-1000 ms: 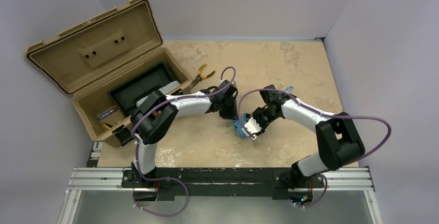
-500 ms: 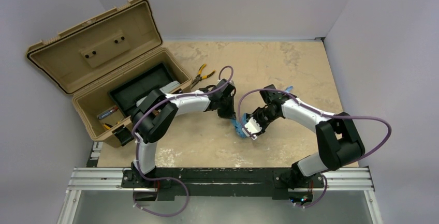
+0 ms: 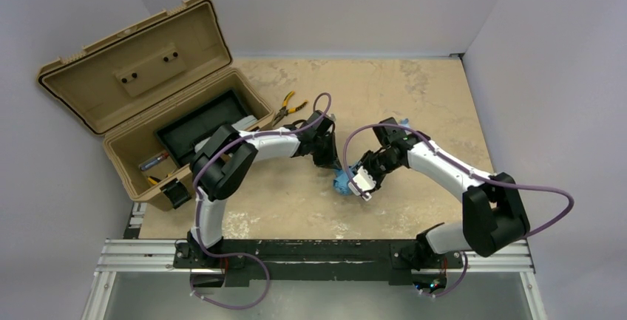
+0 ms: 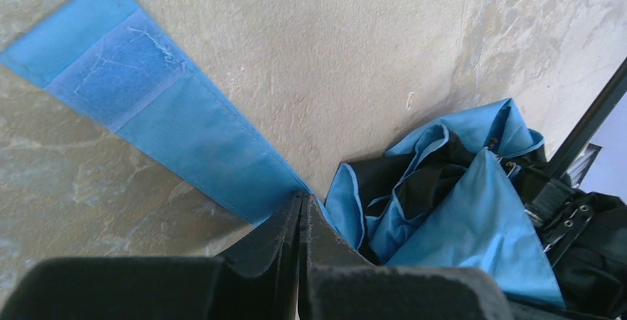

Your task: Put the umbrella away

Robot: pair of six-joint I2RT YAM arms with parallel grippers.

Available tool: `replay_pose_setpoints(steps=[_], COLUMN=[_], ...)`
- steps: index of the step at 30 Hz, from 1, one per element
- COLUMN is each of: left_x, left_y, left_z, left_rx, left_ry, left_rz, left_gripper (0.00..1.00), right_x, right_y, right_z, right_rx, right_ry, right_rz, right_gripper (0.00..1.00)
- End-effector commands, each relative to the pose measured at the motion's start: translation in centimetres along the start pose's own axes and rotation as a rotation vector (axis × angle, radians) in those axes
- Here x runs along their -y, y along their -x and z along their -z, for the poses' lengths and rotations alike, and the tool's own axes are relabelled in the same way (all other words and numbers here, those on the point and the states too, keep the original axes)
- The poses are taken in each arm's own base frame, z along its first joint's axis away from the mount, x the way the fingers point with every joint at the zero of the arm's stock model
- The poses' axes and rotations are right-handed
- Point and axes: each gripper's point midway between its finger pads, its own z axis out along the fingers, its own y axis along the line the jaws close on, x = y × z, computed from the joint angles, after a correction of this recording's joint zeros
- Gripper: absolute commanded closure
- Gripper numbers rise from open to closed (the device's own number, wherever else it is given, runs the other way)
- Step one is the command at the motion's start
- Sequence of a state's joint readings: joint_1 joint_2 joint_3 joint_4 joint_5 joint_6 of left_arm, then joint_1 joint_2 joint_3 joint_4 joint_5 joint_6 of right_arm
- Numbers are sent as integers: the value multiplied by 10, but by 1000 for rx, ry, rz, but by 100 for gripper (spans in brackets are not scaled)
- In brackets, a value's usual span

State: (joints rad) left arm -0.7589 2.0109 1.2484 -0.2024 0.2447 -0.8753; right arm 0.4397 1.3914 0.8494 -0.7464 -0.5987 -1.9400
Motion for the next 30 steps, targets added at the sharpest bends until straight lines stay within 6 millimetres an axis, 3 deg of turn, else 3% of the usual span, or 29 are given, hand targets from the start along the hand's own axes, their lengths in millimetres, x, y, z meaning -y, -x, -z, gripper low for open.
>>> replay_pose_setpoints(steps=[1, 6, 16, 20, 26, 30], left_x=[-58, -61, -62, -47, -12, 6], left_y=[-24, -23, -12, 6, 48, 67], left_z=[-23, -25, -22, -15, 13, 35], left_rx=[-73, -78, -61, -25, 73, 120], left_ry=[172, 170, 147, 95, 2, -56], left_rz=[31, 43, 62, 76, 98, 99], left_gripper=[100, 100, 100, 100, 79, 74], right_x=[13, -11, -47, -60, -75, -77], right_y=[25, 24, -13, -19, -36, -52], right_z=[-1, -29, -45, -52, -50, -45], right_rx=[66, 15, -137, -152, -171, -186], right_ry=[-14, 98, 275, 360, 379, 375], right_rz=[30, -7, -307, -441, -566, -656], right_gripper=[100, 100, 100, 100, 100, 100])
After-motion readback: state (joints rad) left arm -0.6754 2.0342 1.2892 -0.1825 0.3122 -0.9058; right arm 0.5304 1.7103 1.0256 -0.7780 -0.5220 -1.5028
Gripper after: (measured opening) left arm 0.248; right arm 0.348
